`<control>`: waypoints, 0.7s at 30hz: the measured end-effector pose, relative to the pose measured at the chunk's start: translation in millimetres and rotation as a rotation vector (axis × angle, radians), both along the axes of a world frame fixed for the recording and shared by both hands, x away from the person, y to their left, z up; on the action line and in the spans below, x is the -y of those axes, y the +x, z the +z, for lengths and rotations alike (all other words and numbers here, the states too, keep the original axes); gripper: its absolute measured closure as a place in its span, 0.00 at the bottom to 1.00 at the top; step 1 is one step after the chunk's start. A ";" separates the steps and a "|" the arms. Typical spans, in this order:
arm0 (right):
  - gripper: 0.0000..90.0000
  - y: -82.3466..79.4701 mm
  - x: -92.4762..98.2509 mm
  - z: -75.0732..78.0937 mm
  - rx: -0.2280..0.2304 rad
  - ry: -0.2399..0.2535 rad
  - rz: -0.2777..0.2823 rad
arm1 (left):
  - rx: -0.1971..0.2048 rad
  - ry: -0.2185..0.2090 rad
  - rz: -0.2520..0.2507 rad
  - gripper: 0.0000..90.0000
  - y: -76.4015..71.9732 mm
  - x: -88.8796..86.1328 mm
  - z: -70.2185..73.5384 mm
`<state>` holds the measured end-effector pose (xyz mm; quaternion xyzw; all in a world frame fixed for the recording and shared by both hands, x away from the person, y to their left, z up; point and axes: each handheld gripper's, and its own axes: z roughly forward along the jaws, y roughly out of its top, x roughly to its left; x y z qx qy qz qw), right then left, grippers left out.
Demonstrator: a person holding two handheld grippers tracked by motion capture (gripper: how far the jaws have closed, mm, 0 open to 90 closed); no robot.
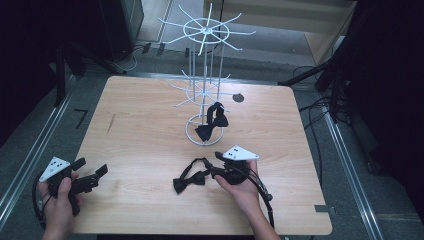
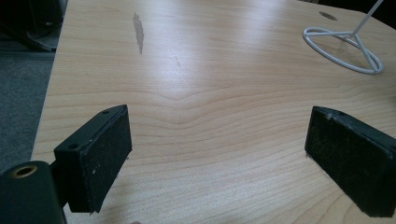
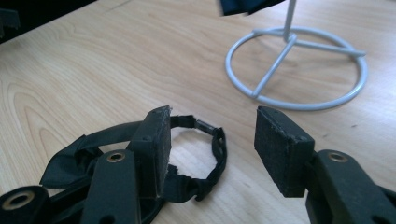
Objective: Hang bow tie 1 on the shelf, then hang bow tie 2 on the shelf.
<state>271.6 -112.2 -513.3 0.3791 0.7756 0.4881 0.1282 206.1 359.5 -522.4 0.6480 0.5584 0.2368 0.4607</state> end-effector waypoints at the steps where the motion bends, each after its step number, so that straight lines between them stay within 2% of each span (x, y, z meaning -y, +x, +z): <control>1: 0.52 0.0 0.0 0.0 0.000 0.000 0.000 | 0.000 0.000 0.000 0.09 0.0 0.0 0.0; 7: 0.53 2.1 -7.6 -7.9 -0.042 -0.019 0.006 | 0.006 -0.005 -0.001 0.09 -0.2 -0.1 -0.2; 21: 0.52 3.2 -9.6 -11.1 -0.060 -0.030 0.011 | 0.000 -0.002 0.000 0.09 0.0 -0.1 0.0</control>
